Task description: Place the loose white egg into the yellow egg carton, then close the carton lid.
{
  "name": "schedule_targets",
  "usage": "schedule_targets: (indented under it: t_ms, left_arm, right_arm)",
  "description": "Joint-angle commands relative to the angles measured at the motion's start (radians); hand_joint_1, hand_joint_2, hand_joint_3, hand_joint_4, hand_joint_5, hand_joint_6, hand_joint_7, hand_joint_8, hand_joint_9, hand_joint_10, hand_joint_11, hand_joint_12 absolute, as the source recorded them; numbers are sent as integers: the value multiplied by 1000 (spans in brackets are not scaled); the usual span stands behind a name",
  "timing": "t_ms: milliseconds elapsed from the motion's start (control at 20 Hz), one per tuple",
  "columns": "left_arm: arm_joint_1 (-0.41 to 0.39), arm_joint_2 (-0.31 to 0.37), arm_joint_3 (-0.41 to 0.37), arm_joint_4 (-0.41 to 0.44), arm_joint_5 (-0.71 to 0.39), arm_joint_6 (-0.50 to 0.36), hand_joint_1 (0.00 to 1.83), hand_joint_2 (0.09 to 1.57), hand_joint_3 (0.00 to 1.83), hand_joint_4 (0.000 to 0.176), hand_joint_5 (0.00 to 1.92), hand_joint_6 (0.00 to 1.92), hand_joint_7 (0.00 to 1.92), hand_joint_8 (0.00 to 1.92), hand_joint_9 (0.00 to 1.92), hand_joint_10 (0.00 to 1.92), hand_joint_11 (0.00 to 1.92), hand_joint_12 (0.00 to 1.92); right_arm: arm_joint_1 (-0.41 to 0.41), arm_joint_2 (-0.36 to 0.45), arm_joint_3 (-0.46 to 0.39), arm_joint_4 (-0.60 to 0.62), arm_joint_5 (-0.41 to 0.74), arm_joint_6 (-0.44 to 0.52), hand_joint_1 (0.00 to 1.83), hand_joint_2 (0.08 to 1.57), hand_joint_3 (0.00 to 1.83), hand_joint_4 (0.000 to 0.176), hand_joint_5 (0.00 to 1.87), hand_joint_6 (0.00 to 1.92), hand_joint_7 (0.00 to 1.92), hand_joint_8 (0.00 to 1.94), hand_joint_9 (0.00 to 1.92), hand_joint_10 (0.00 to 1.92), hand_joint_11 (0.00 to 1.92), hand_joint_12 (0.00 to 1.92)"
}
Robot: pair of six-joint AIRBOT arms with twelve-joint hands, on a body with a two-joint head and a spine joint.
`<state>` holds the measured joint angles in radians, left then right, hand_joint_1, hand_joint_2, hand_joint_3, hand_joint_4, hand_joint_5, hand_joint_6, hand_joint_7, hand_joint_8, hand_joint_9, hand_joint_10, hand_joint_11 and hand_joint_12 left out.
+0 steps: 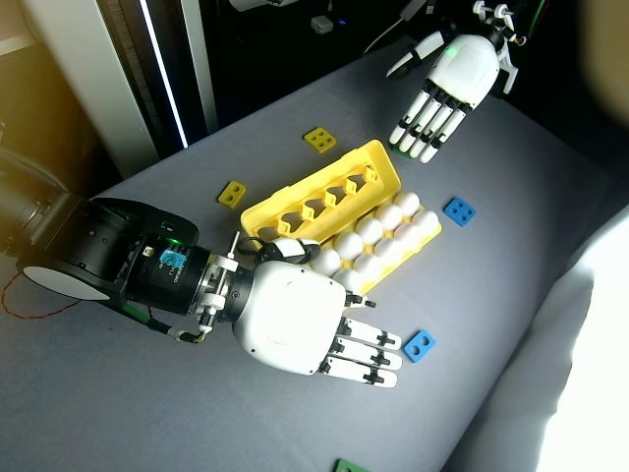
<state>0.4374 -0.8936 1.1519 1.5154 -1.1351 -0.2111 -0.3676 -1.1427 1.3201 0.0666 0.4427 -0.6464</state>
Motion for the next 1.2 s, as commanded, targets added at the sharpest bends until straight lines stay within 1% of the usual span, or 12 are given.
schedule_targets:
  t_ms: [0,100,150,200,300,400,600,700,750,800,900,1150]
  left_arm:
    - [-6,18,4,-62,-42,-5,0,1177,0,0,268,3,267,2,217,2,0,346]
    - [-4,19,5,-62,-44,-5,0,1171,0,0,271,1,274,2,223,1,0,391]
    - [0,18,7,-62,-48,-5,0,1172,0,0,271,1,272,0,218,1,0,368]
    - [6,17,8,-62,-49,-4,0,1173,0,0,258,1,263,0,211,0,0,339]
    - [17,16,5,-62,-49,-4,0,1174,1,0,263,4,268,3,218,4,0,335]
    - [21,16,-4,-62,-47,-4,0,1172,0,0,278,0,277,0,224,0,0,392]
    - [53,16,-29,-79,-33,-5,0,1168,0,0,263,3,275,4,225,4,0,372]
    - [72,24,-51,-80,-21,-5,0,1171,1,0,271,5,278,4,226,3,0,375]
    - [75,27,-59,-80,-16,-5,0,1172,1,0,276,7,279,4,228,4,0,376]
    - [75,31,-70,-81,-10,-5,0,1175,2,0,276,6,278,3,227,3,0,373]
    - [75,29,-85,-83,-3,1,0,1175,1,0,279,4,281,2,227,2,0,349]
    - [82,12,-106,-83,20,21,0,1172,0,0,265,1,269,1,221,1,0,364]
  right_arm:
    - [4,11,5,9,108,4,642,753,0,176,666,0,145,4,0,0,0,0]
    - [5,23,4,-41,104,-2,645,750,0,176,556,0,124,0,0,0,0,0]
    - [13,36,4,-184,92,32,644,752,0,176,502,0,102,0,0,0,0,0]
    - [20,52,4,-372,86,127,627,751,0,176,436,0,77,0,0,0,0,0]
    - [26,92,0,-613,98,351,614,747,0,176,417,0,75,1,0,0,0,0]
    - [20,143,-25,-674,101,396,600,731,0,176,353,0,56,0,0,0,0,0]
    - [-21,272,-133,-1008,175,575,548,736,0,145,182,0,1,0,0,0,0,0]
    - [-23,356,-220,-1073,211,641,519,741,0,133,155,0,0,0,0,0,0,0]
    - [-20,377,-239,-1074,213,668,514,744,0,117,137,0,0,0,0,0,0,0]
    - [-8,411,-270,-1079,213,705,551,745,0,86,126,0,3,1,0,0,0,0]
    - [17,467,-321,-1111,211,779,550,747,0,44,74,0,1,0,0,0,0,0]
    - [25,572,-389,-1150,169,855,537,742,0,11,1,0,0,0,0,0,0,0]
